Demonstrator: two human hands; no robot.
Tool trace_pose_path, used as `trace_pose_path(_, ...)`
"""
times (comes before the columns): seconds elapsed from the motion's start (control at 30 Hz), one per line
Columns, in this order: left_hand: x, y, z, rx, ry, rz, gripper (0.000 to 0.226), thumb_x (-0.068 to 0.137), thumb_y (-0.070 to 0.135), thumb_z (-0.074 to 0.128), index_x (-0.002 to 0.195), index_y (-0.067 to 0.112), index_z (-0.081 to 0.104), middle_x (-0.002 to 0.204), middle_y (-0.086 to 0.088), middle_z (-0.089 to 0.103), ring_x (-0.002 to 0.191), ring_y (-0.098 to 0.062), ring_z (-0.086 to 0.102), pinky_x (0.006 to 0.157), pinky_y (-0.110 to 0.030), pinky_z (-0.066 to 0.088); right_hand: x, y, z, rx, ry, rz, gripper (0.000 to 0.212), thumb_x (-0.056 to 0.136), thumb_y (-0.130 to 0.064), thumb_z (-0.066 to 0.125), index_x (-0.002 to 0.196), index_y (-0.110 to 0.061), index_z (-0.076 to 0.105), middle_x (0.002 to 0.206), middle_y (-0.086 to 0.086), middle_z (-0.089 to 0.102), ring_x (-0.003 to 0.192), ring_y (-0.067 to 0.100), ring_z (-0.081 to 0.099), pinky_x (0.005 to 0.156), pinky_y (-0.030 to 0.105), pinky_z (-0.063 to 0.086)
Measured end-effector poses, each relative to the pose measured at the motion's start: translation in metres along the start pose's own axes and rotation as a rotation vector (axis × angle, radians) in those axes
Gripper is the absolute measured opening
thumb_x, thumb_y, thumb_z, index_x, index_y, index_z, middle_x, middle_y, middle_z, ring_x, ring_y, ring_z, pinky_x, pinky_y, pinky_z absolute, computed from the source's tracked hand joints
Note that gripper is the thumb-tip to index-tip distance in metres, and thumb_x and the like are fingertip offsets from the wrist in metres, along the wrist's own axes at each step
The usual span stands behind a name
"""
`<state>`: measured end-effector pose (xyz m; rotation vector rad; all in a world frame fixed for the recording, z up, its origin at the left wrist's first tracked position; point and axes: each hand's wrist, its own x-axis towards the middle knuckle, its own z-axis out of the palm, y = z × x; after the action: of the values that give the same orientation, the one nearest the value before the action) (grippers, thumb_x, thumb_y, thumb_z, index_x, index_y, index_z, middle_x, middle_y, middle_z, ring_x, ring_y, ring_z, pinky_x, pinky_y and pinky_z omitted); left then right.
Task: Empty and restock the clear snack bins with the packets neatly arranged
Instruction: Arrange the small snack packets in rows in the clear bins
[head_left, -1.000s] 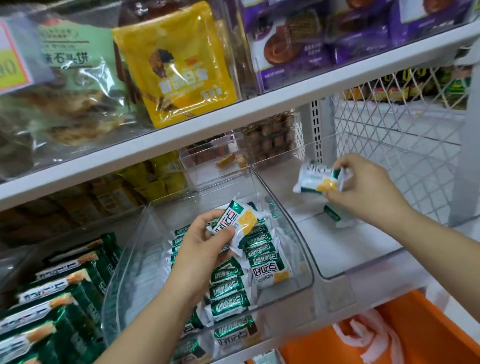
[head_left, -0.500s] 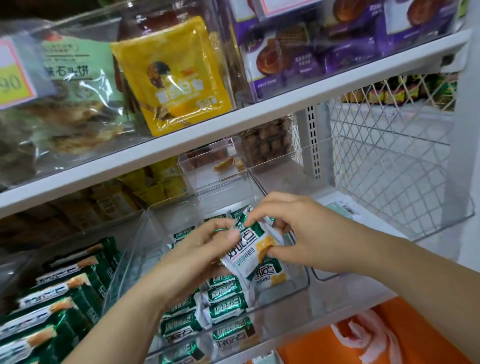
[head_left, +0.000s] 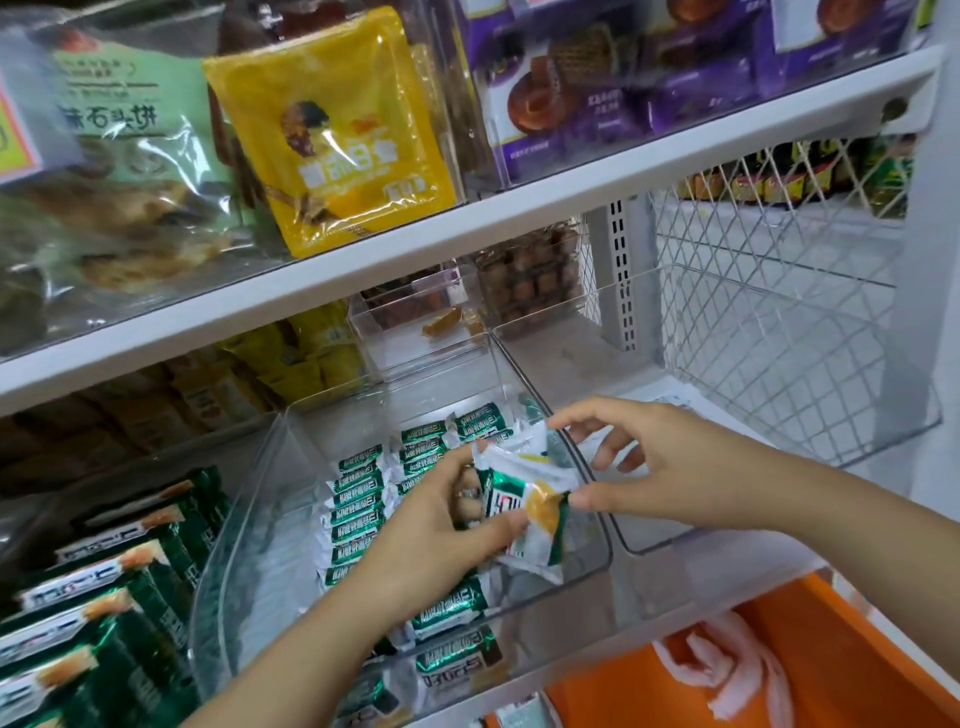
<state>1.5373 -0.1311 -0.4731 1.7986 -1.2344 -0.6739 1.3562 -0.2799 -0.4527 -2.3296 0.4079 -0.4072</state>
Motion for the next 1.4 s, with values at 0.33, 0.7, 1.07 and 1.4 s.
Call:
trace_pose_path(0.33,-0.001,-0.004,-0.009,0.774,-0.217,0.219,0.081,0.075,0.057,0.065,0.145,0.049,0.024,0.136,0.02,0.045,0.125,-0.002,0.041,0.107,-0.027,0.034,0.0,0.006,-0.003,0.076,-0.073,0.021,0.059,0.066,-0.055,0.074,0.113,-0.066,0.04,0.11,-0.023,0.052,0.089,-0.004,0.058,0.087,0.025,0.052)
trace_pose_path(0.7,0.013,0.008,0.009,1.051,-0.372,0.113,0.081,0.087,0.063,0.051,0.15,0.046,0.003,0.106,0.006,0.026,0.094,-0.013,0.031,0.079,-0.028,0.027,0.01,0.044,-0.037,0.162,0.117,0.226,0.031,0.08,-0.044,0.068,0.109,-0.035,0.065,0.111,-0.006,0.067,0.096,0.01,0.064,0.088,0.026,0.048)
trace_pose_path(1.07,0.013,0.002,0.001,0.756,-0.335,0.158,0.072,0.078,0.042,0.073,0.137,0.049,0.034,0.117,0.017,0.037,0.113,-0.006,0.037,0.102,-0.031,0.039,0.04,0.095,-0.035,-0.464,-0.341,0.536,0.061,0.094,-0.03,0.055,0.148,-0.021,0.028,0.143,0.007,0.041,0.125,0.025,0.046,0.095,0.025,0.038)
trace_pose_path(1.4,0.011,0.006,0.014,1.003,-0.214,0.238,0.037,0.078,0.062,0.06,0.098,0.037,0.042,0.098,0.014,0.047,0.091,-0.009,0.046,0.089,-0.029,0.033,0.035,0.1,-0.028,-0.498,-0.179,0.492,0.037,0.076,-0.025,0.077,0.076,-0.026,0.04,0.087,-0.006,0.047,0.071,0.009,0.045,0.056,0.019,0.034)
